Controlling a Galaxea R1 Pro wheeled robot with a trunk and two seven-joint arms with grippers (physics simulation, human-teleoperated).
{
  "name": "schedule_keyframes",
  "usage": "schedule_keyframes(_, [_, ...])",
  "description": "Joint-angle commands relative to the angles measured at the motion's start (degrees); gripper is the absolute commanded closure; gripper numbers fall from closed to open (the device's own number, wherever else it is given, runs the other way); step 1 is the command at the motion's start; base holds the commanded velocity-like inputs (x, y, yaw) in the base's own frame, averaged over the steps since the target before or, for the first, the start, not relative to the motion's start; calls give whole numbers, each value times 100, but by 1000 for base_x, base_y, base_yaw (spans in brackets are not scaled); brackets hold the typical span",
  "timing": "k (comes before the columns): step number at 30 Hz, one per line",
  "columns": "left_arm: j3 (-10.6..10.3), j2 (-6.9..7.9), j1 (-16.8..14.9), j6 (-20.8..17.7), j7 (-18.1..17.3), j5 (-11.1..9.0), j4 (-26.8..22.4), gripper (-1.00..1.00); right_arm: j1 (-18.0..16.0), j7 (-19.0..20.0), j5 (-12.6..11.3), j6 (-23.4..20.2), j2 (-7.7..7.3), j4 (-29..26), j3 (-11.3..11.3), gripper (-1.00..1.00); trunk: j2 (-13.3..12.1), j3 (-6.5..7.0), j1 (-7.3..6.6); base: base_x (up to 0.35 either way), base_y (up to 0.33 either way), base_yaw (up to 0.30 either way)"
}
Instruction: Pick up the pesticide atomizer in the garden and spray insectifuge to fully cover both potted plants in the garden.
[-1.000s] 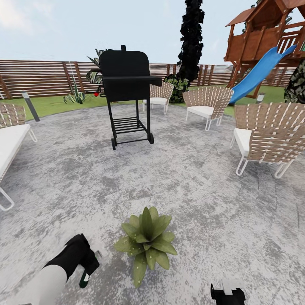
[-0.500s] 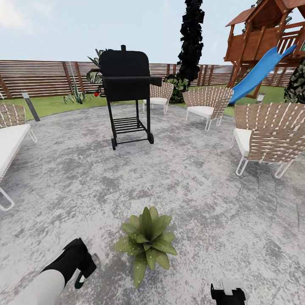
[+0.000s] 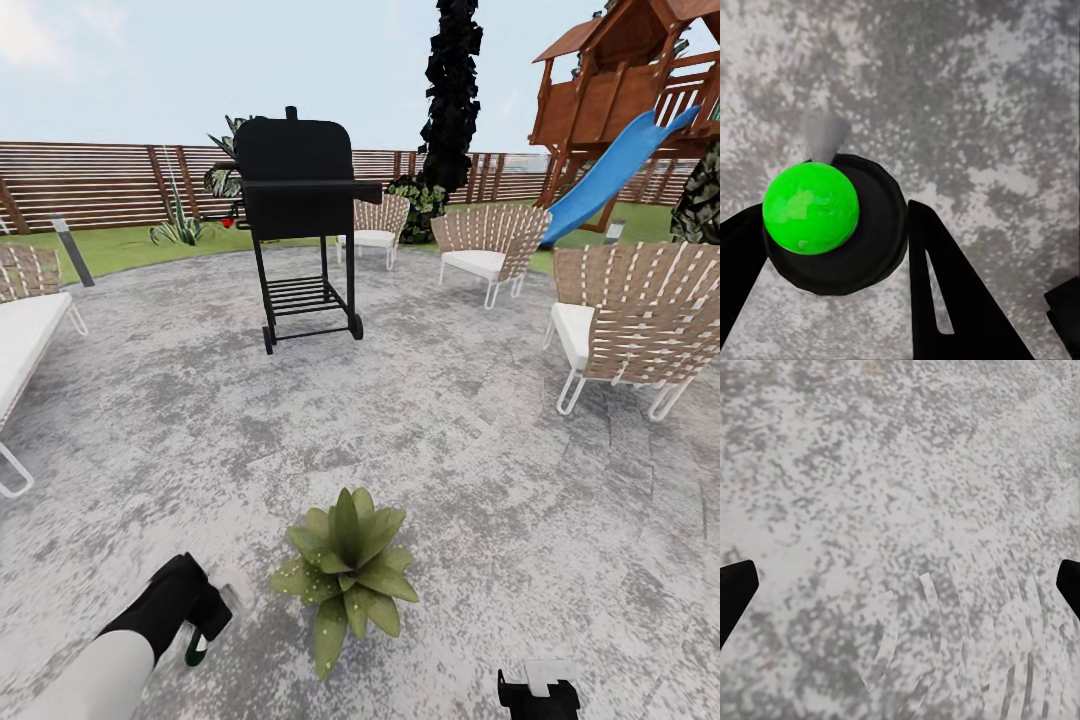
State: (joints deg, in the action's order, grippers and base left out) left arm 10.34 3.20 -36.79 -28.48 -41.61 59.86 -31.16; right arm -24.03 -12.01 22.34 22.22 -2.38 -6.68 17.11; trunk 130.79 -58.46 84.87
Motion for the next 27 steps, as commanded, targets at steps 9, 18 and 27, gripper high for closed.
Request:
schedule_keyframes(9, [-41, 48, 58, -60, -146, -464, -40, 100, -5, -17, 60, 19, 1, -6, 38, -100, 2, -5, -1, 0, 0, 1])
schedule_keyframes(18, [-76, 63, -32, -316, -1392, 67, -145, 100, -5, -20, 60, 20, -2, -17, 40, -100, 2, -5, -1, 27, -99, 224])
schedule_keyframes(27, [-67, 68, -47, -536, -1740, 524, -176, 100, -5, -20, 60, 23, 1, -17, 38, -100, 2, -5, -1, 13, -272, 64])
